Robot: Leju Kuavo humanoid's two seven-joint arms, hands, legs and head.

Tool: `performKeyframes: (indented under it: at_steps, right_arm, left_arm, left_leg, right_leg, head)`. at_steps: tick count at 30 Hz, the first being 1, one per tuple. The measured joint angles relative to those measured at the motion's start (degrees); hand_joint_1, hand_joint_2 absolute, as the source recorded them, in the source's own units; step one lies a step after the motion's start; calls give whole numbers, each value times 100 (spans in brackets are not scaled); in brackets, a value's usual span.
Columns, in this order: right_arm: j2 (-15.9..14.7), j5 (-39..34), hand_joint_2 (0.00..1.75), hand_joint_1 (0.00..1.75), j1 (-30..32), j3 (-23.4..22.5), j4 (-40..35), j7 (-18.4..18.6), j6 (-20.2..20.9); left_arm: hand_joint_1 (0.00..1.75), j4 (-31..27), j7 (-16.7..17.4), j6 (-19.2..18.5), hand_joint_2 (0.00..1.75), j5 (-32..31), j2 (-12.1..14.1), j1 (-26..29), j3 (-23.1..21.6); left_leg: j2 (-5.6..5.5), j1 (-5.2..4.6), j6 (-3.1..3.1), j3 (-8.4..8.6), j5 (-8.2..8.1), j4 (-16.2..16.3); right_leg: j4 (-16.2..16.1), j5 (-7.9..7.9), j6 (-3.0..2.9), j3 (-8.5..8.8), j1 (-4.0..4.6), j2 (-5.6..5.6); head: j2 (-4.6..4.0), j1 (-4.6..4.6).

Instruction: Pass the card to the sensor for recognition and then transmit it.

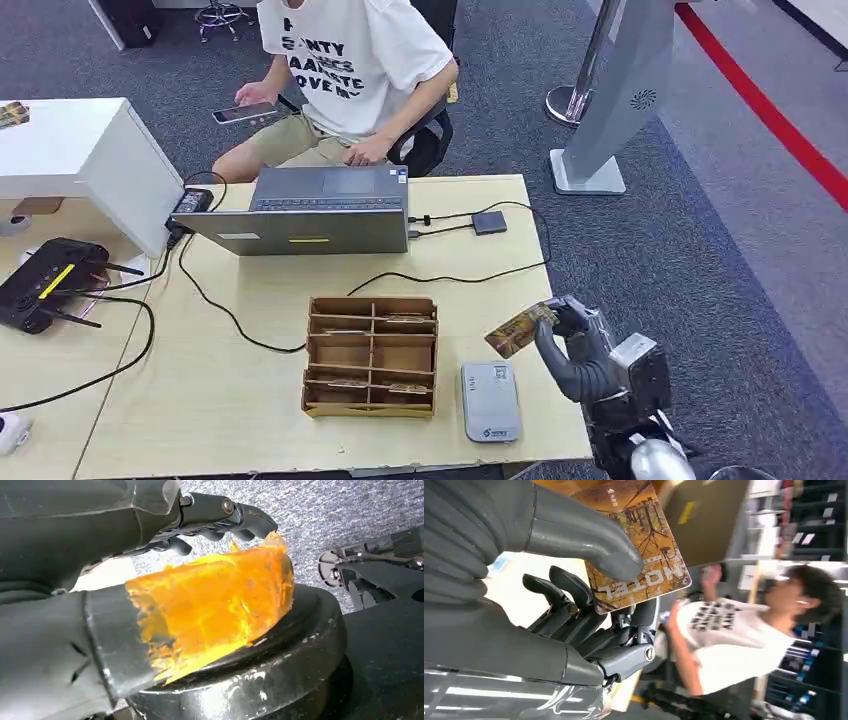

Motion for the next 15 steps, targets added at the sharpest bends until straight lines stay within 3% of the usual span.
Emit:
performKeyframes:
  at_steps: [5,15]
  right_arm:
    - [-231,304,175,175,327,-28,11,205,-22]
    - [-260,619,175,175,237,468,516,459,-153]
  left_arm:
    - [0,0,33,41,0,15,0,0,46]
    - [0,0,107,57,0,-46,-2,-7,46]
  left_leg:
    - [0,1,0,0,0,0]
    - [2,1,-1,2,1,0]
  right_leg:
    - [1,0,0,1,0,0]
    - [3,1,0,2,0,3]
  head:
    - [0,2]
    - [0,0]
